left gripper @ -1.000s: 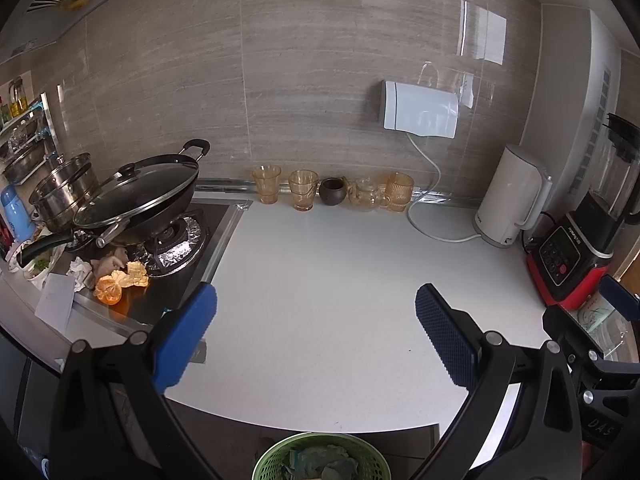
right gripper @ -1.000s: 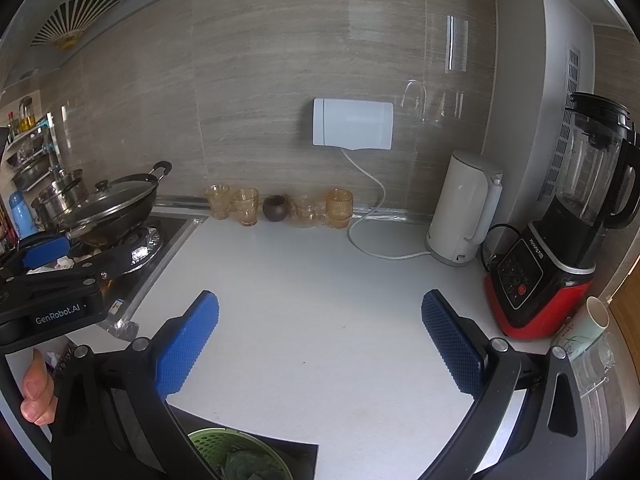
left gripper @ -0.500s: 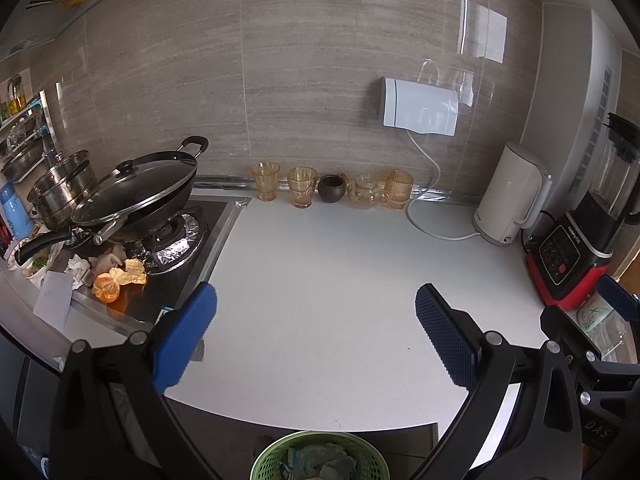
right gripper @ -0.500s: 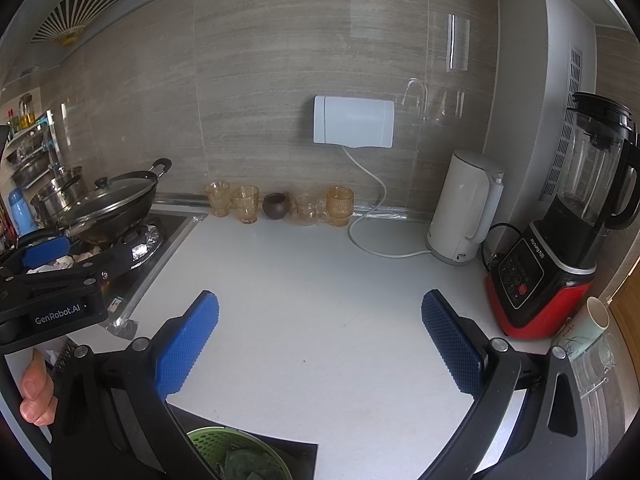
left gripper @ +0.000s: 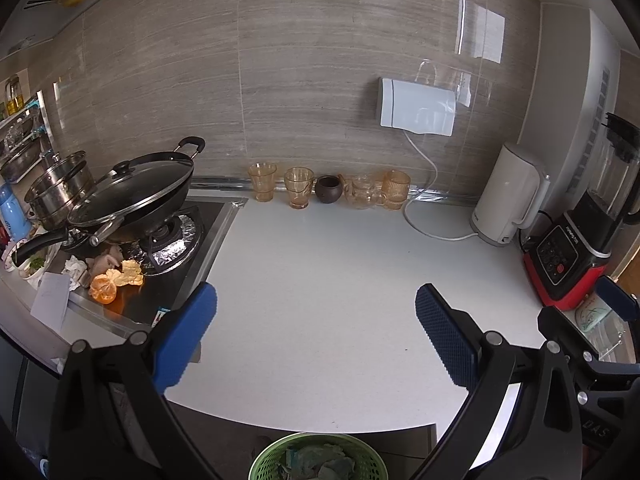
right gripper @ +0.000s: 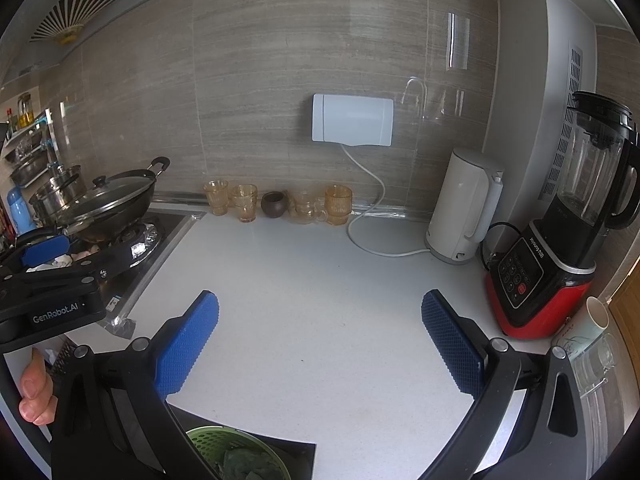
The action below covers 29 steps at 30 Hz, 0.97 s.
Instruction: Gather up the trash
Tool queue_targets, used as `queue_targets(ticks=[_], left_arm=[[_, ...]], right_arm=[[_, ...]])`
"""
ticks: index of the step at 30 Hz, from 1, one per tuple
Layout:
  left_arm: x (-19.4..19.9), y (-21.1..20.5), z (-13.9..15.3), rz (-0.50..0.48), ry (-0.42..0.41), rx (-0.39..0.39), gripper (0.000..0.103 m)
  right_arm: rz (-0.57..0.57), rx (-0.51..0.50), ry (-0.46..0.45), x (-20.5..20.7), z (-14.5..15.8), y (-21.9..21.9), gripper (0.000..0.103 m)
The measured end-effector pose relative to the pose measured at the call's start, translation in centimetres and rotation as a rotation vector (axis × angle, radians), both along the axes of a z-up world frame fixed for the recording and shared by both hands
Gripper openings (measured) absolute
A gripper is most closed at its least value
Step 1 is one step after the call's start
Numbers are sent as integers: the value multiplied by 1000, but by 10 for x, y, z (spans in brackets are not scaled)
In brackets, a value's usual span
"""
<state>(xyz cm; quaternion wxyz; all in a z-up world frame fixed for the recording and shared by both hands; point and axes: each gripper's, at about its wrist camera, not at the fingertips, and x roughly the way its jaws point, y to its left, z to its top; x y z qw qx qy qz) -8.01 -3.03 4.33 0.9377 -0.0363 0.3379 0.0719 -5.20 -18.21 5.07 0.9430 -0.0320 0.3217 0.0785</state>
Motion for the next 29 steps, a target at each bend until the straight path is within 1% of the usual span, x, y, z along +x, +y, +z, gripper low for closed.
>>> queue_targets(ticks=[11,15,20,23,29], left_arm=[[5,-5,-4,-18,-1,7,95],[6,-7,-4,-10,-17,33,95],[9,-5,-7,-5,-3,23,95],[12,-1,-8,2,14,-11,95],[13,-1,-11,-1,23,-12,95]], right_arm=[[2,3,11,4,-3,-7,101],[1,3,18,6,-5,-9,101],[2,2,24,8,-7,-10,101],[2,3,27,9,-8,-10,101],[2,2,31,11,-9,-11,101]])
